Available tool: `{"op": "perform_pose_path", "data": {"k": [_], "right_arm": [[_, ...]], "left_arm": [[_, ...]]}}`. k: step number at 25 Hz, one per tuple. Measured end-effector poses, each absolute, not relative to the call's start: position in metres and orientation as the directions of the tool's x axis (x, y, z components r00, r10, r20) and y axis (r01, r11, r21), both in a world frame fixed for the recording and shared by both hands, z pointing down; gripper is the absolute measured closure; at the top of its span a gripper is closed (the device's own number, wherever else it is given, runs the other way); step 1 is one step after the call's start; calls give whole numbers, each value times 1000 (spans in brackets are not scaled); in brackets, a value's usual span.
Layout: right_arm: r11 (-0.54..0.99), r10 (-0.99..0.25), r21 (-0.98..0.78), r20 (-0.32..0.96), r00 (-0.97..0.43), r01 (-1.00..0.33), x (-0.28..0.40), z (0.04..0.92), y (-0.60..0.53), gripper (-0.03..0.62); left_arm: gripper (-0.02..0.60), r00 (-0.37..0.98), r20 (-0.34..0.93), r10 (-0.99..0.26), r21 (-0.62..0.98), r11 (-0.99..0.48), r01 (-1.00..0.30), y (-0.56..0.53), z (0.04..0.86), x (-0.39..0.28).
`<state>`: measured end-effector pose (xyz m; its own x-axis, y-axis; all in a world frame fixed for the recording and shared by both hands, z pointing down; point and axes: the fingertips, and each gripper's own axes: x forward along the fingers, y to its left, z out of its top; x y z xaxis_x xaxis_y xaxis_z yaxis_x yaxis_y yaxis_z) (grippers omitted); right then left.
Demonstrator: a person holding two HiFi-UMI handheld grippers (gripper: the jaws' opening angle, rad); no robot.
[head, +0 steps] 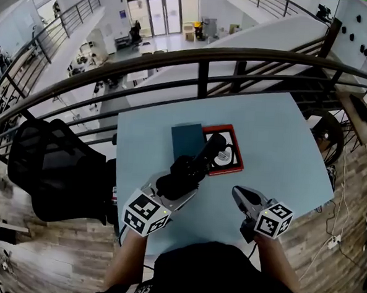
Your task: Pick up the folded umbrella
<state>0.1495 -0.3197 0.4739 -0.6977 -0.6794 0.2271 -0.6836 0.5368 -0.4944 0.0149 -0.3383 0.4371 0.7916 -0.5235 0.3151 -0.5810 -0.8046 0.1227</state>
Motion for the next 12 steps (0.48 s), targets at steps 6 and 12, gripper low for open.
{"op": "perform_pose_path", "data": {"k": [6, 12], "right_arm": [[599, -662, -449, 187, -726, -663, 142, 456, -319, 592], [664, -647, -371, 151, -748, -649, 138, 439, -319, 592]], "left_arm": [[301, 808, 132, -574, 241, -772, -588, -346, 411, -3], [301, 745, 119, -656, 221, -714, -664, -355, 407, -11]]}}
